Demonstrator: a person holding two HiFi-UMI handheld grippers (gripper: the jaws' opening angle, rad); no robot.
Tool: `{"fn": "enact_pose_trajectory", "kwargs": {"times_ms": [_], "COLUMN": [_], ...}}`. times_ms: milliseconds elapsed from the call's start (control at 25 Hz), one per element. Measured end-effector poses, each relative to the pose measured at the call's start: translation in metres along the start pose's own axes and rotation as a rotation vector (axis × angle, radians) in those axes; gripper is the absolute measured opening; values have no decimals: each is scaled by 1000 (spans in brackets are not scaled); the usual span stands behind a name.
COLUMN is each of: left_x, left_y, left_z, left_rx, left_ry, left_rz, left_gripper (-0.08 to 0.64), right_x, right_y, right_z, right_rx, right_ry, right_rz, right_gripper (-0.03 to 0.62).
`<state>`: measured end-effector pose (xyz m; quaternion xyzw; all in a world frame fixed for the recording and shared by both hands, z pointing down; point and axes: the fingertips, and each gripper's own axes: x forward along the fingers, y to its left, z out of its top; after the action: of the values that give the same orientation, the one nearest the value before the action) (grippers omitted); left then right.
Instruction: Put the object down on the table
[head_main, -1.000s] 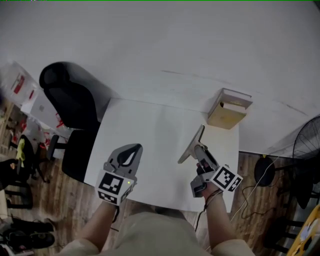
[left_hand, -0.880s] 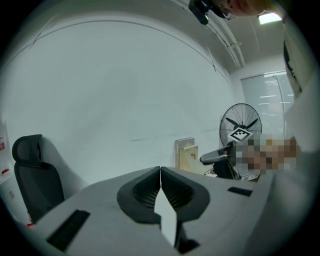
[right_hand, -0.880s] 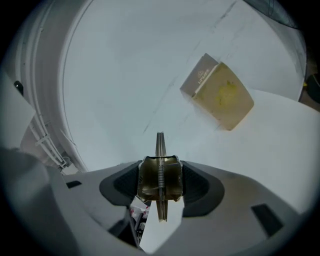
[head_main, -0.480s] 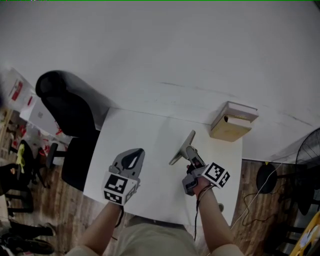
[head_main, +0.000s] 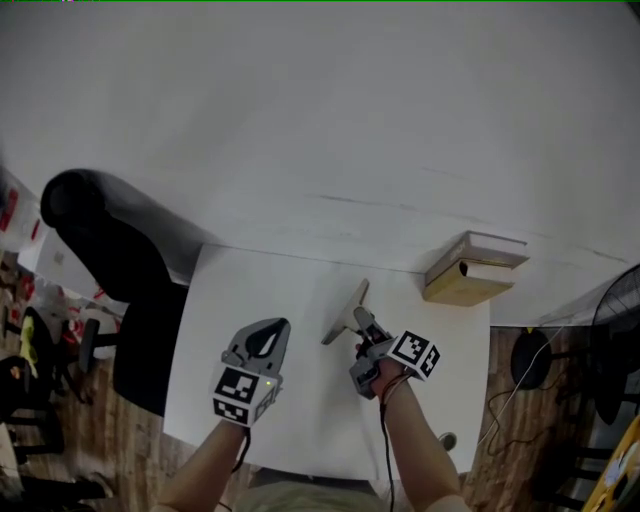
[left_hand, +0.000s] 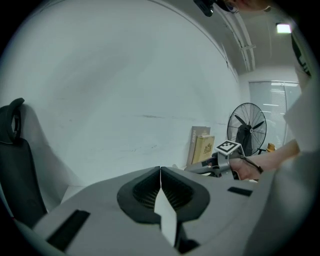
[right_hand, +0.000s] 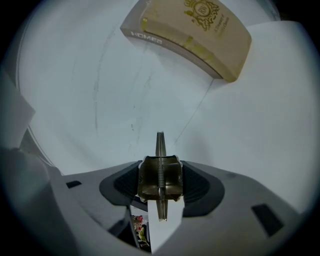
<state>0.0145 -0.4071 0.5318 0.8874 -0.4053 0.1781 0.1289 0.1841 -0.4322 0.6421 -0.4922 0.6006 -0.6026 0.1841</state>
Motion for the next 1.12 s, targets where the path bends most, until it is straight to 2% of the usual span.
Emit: {"fn": "enact_pose_trajectory", "kwargs": {"times_ms": [200,480,680,960,1120], "left_x": [25,50,54,49,48], "left_y": [12,30,39,52,57], "left_z": [-10,-38,-40,-50,-58], "left_rx": [6,-8,-16,-35,-51], "left_ry": [-31,-4,-16,-13,1], "left_rz": [-52,-90,-123,-134,-135], "left_gripper": [21,22,23,23,23], "right_x": [34,67,84,103,113], "right_y": [-20,-35,-48,-41,-36], "right_z": [-5,-11,-15,-10,-11], "right_rx": [-15,3,21,-39,-130], "right_ry": [8,3,3,-40,-27], "right_rz": [-78,-131,-163,-146,-164], "right_gripper": [246,247,247,250,252]}}
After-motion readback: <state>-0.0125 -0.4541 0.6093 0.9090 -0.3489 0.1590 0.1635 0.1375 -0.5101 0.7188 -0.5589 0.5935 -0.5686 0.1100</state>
